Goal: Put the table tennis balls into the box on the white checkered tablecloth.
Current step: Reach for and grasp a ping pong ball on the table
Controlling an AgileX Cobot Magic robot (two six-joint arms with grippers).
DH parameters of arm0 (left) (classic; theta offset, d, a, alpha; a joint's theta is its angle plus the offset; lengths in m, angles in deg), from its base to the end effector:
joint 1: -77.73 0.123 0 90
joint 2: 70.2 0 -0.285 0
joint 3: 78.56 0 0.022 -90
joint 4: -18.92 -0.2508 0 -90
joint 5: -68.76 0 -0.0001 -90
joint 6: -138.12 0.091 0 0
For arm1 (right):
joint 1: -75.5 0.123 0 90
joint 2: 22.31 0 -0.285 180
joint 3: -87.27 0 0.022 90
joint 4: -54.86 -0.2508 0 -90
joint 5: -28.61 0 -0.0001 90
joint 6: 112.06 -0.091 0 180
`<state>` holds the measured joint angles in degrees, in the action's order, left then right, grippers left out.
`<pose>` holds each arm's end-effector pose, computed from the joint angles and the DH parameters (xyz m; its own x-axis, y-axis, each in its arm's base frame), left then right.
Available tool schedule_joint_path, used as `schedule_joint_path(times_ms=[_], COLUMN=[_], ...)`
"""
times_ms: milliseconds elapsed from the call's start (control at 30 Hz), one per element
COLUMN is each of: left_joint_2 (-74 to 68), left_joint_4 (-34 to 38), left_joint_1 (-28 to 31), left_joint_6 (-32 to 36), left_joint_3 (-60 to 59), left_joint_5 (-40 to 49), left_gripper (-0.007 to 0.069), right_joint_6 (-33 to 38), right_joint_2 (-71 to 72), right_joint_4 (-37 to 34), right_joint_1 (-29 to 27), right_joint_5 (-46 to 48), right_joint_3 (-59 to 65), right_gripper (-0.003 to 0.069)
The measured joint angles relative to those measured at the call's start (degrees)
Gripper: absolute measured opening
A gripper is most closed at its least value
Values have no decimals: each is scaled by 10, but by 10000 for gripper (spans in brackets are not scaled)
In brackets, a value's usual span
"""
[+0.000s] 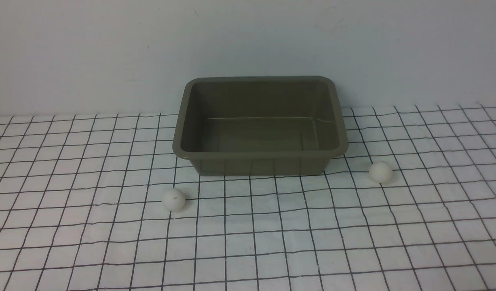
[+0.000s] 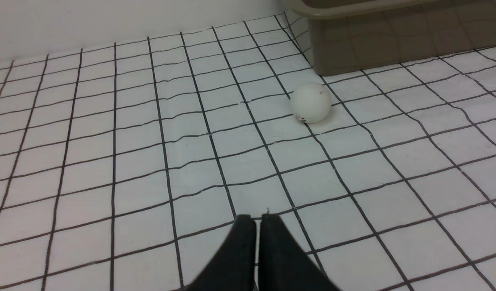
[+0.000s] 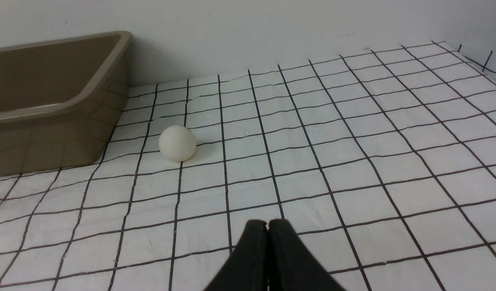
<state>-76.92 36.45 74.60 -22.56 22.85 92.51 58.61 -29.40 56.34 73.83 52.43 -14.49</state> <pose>0.0503 -0.0138 0.1707 -0.2998 0.0718 -0.9513 0.1863 0.9824 0.0154 0.0512 -0.0024 0.1706 -0.3192 0.1481 -0.9360 0.0841 0.9882 0.1277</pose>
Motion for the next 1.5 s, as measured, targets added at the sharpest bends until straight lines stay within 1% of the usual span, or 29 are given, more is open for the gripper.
schedule_joint_path(times_ms=[1200, 1267, 1300, 1367, 1400, 1433, 1467, 1500], left_joint_2=[0, 0, 0, 0, 0, 0, 0, 0], left_joint_4=[0, 8, 26, 74, 89, 121, 154, 196], left_joint_1=[0, 0, 0, 0, 0, 0, 0, 0], left_joint_6=[0, -2, -9, -28, -33, -43, -51, -59], left_joint_3=[0, 0, 0, 0, 0, -1, -1, -2], left_joint_5=[0, 0, 2, 4, 5, 5, 7, 7], left_gripper=[-4, -4, -4, -4, -4, -4, -4, -4], right_joint_6=[0, -1, -3, -15, -18, -23, -31, -40], right_joint_2=[0, 0, 0, 0, 0, 0, 0, 0], right_joint_4=[0, -21, -43, -115, -139, -156, -191, -247], right_joint_1=[0, 0, 0, 0, 0, 0, 0, 0], right_joint_5=[0, 1, 1, -2, -3, -4, -5, -9], right_joint_3=[0, 0, 0, 0, 0, 0, 1, 2], right_gripper=[-18, -18, -18, -18, -18, -18, -18, -18])
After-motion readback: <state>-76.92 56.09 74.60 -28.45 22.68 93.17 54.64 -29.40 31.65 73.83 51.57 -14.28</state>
